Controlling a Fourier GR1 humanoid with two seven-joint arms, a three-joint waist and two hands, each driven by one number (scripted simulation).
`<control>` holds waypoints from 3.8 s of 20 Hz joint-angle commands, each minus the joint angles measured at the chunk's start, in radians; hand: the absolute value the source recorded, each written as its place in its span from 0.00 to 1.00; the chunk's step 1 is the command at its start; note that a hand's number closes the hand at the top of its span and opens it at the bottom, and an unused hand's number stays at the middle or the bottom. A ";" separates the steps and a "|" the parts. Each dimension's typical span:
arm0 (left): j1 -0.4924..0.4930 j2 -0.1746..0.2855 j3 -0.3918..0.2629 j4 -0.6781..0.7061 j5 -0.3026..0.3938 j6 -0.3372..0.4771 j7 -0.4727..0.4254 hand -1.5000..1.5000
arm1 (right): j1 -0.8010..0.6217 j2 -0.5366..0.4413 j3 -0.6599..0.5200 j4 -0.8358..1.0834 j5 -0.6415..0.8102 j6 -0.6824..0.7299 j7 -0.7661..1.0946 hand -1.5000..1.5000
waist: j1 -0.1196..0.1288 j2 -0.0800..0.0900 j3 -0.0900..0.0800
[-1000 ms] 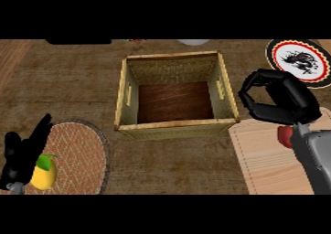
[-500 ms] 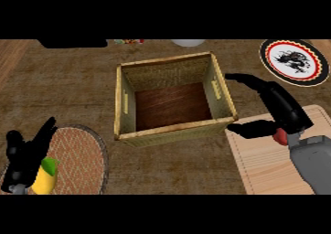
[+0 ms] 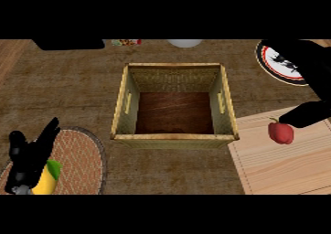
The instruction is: Pick the bell pepper from the cutting board and place it in the basket
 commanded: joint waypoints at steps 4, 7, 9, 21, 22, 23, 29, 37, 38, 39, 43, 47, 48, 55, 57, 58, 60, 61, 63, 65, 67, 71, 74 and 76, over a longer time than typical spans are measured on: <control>0.045 -0.054 -0.041 0.041 0.004 -0.006 0.037 0.50 | -0.113 -0.162 -0.050 -0.066 -0.199 0.416 0.194 0.00 | 0.002 0.017 -0.020; 0.110 -0.057 -0.053 -0.003 -0.001 -0.013 0.025 0.50 | -0.099 -0.195 -0.052 -0.117 -0.285 0.538 0.291 0.00 | 0.004 0.010 -0.019; 0.084 -0.072 -0.049 0.031 -0.004 -0.024 0.000 0.50 | -0.133 -0.207 -0.066 -0.093 -0.327 0.597 0.332 0.00 | 0.013 0.020 -0.018; 0.089 -0.085 -0.025 0.020 -0.018 -0.046 0.009 0.50 | -0.013 -0.223 -0.128 -0.199 -0.475 0.577 0.449 0.00 | 0.026 0.027 -0.014; 0.056 -0.104 -0.035 0.001 -0.035 0.000 0.064 0.50 | 0.029 -0.211 -0.136 -0.251 -0.505 0.559 0.475 0.00 | 0.012 0.024 -0.013; 0.082 -0.109 -0.053 0.018 -0.057 -0.014 0.021 0.50 | -0.023 -0.196 -0.134 -0.231 -0.497 0.546 0.499 0.00 | 0.026 0.026 -0.014; 0.045 -0.087 -0.017 0.026 -0.034 -0.062 0.047 0.50 | 0.073 -0.125 -0.100 -0.191 -0.313 0.485 0.372 0.00 | 0.041 0.034 -0.012; 0.073 -0.143 -0.046 0.005 -0.075 -0.036 0.032 0.50 | 0.204 -0.074 -0.020 -0.159 -0.087 0.399 0.272 0.00 | 0.040 0.033 -0.012; 0.009 -0.126 -0.016 0.091 -0.067 -0.072 0.007 0.50 | 0.150 -0.082 -0.024 -0.146 -0.122 0.457 0.286 0.00 | 0.035 0.035 -0.014; 0.057 -0.114 -0.009 0.046 -0.070 -0.061 0.011 0.50 | 0.245 -0.092 -0.007 -0.146 -0.044 0.387 0.214 0.00 | 0.033 0.033 -0.011; 0.044 -0.125 0.001 0.044 -0.071 -0.059 0.036 0.50 | 0.277 -0.119 -0.044 -0.110 -0.020 0.362 0.115 0.00 | 0.026 0.032 -0.012; 0.059 -0.124 -0.013 -0.028 -0.083 -0.057 0.085 0.50 | 0.300 -0.076 -0.011 -0.072 0.058 0.286 0.079 0.00 | 0.034 0.030 -0.011; 0.073 -0.138 -0.013 -0.031 -0.078 -0.053 0.081 0.50 | 0.323 -0.076 -0.021 -0.114 0.043 0.295 0.093 0.00 | 0.028 0.028 -0.012; 0.102 -0.167 -0.025 0.006 -0.111 -0.066 0.018 0.50 | 0.304 -0.066 -0.018 0.045 0.137 0.213 -0.031 0.00 | 0.042 0.032 -0.013; 0.096 -0.121 0.021 -0.008 -0.076 -0.111 0.029 0.50 | 0.313 0.000 0.047 0.104 0.208 0.147 -0.039 0.00 | 0.052 0.034 -0.012; 0.083 -0.162 0.003 0.008 -0.112 -0.059 0.031 0.50 | 0.356 -0.048 -0.004 0.038 0.162 0.183 -0.050 0.00 | 0.030 0.029 -0.013; 0.036 -0.137 0.022 0.018 -0.087 -0.103 0.055 0.50 | 0.291 0.021 0.030 0.161 0.220 0.120 -0.075 0.00 | 0.048 0.035 -0.012; 0.058 -0.138 0.018 0.034 -0.095 -0.115 0.028 0.50 | 0.279 -0.010 0.007 0.128 0.192 0.166 -0.090 0.00 | 0.041 0.033 -0.013; 0.051 -0.138 0.032 0.012 -0.093 -0.098 0.065 0.50 | 0.305 -0.014 -0.004 0.121 0.193 0.171 -0.094 0.00 | 0.034 0.030 -0.013; 0.108 -0.136 0.029 0.007 -0.100 -0.119 0.010 0.50 | 0.335 0.030 0.053 0.166 0.269 0.098 -0.095 0.00 | 0.043 0.031 -0.012; 0.085 -0.129 0.052 -0.004 -0.076 -0.125 0.053 0.50 | 0.299 0.046 0.061 0.229 0.293 0.098 -0.100 0.00 | 0.050 0.033 -0.012; 0.047 -0.157 0.029 0.008 -0.124 -0.090 0.074 0.50 | 0.314 0.056 0.073 0.246 0.321 0.113 -0.093 0.00 | 0.037 0.032 -0.013; 0.063 -0.160 0.035 -0.008 -0.115 -0.103 0.076 0.50 | 0.332 0.068 0.085 0.280 0.347 0.101 -0.100 0.00 | 0.036 0.031 -0.013; 0.069 -0.177 0.029 0.015 -0.131 -0.102 0.042 0.50 | 0.271 0.069 0.049 0.334 0.334 0.125 -0.113 0.00 | 0.041 0.032 -0.013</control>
